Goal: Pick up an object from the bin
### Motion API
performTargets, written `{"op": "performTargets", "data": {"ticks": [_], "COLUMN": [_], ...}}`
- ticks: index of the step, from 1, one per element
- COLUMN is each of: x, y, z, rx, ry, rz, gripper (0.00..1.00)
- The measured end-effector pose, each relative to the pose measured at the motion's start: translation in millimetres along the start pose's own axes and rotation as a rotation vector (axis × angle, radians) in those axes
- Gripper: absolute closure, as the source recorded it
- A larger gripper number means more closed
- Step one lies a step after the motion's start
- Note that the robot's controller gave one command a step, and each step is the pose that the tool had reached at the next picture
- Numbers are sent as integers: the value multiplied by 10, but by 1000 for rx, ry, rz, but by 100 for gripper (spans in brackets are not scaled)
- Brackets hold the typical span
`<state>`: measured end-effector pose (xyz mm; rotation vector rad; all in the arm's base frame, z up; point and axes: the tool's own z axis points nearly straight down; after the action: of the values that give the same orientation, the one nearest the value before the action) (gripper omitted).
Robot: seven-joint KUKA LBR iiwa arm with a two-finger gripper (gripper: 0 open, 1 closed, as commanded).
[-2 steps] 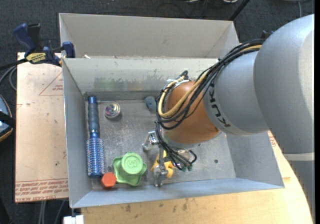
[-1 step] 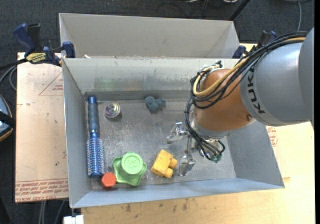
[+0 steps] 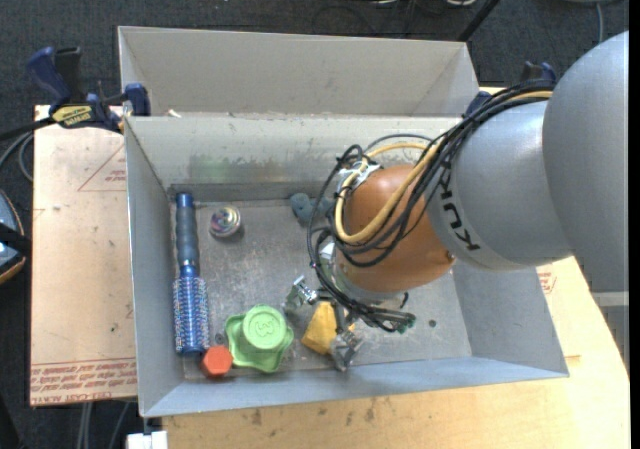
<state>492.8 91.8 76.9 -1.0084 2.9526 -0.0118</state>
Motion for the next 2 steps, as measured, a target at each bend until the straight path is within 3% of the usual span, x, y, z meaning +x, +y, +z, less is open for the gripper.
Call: {"op": "performTargets", "data": {"ticks": [1,2], "x": [155,153], "y": [-332,-343], "z": [11,1], "rx": [-14,-11], "ry": [0,1], "rz": [75,74], "gripper": [0,100]}}
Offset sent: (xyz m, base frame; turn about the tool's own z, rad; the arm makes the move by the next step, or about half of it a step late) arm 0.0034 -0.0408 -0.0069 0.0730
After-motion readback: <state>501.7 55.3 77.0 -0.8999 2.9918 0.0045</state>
